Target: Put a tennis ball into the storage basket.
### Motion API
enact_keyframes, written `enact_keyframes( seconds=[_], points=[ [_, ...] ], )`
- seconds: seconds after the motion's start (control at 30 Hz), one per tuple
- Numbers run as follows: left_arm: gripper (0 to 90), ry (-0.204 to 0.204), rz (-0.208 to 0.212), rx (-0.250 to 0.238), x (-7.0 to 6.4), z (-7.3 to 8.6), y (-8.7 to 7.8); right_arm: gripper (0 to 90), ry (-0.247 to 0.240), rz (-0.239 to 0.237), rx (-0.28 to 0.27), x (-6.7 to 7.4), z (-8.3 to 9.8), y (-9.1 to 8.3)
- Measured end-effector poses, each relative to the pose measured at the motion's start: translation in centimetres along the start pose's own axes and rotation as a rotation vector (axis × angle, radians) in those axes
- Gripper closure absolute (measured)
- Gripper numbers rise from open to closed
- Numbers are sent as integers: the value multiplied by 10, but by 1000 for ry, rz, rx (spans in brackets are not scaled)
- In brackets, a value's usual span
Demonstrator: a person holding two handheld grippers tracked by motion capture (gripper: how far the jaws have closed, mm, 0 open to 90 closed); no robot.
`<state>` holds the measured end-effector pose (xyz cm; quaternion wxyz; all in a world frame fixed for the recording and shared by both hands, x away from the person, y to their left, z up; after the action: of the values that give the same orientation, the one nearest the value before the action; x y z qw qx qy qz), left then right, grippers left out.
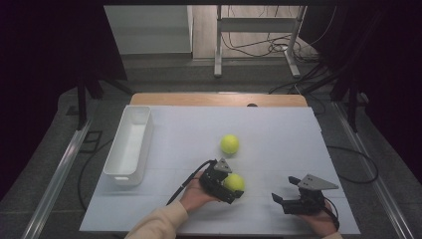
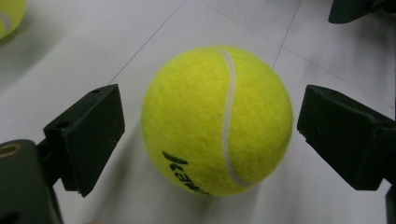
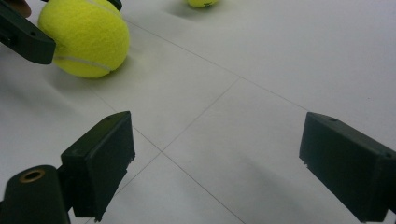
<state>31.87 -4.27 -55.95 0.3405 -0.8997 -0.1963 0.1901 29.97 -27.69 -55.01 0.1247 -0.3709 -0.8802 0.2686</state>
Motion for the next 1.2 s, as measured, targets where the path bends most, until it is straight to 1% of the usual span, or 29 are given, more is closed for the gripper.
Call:
enact_keyframes(
  seconds=[0.03, 0.13, 0.17, 0.2, 0.23, 0.4, 0.53, 0.63, 0.67, 0.9, 1.2],
  points=[
    [88, 0, -2, 6, 0, 0, 1, 105, 0, 0, 0, 0, 0, 0],
    [156, 0, 0, 9, 0, 1, 1, 104, 0, 0, 0, 0, 0, 0],
    [156, 4, 7, 8, 0, 1, 1, 104, 1, 0, 0, 0, 0, 0],
    [212, 9, 9, 8, -1, 1, 1, 104, 1, 0, 0, 0, 0, 0],
    [247, 13, 6, 9, -1, 1, 1, 104, 2, 0, 0, 0, 0, 0],
    [257, 15, 7, 16, -1, 1, -1, 105, 3, 0, 0, 0, 0, 0],
    [259, 27, 1, 16, 0, 1, -4, 104, 3, 2, -2, 0, 0, -1],
    [260, 16, 7, -8, 0, -1, -10, 104, 4, 2, -5, 0, 0, -1],
    [260, 16, 7, -8, 0, -1, -10, 104, 4, 2, -5, 0, 0, -1],
    [259, 28, -4, -32, 1, -1, -23, 104, 1, 6, -11, -1, -1, -2],
    [259, 36, -16, -54, 2, -2, -35, 104, 1, 7, -12, -1, -1, -2]
  ],
)
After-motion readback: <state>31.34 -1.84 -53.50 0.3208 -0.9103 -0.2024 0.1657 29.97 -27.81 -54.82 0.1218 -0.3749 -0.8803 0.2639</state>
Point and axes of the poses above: each handheld gripper's, and its own axes: y roughly forward along the jaws, z roughly out of its underside, x roughly to its left, the point moved 6 cm from there along y, roughly forward along the jaws
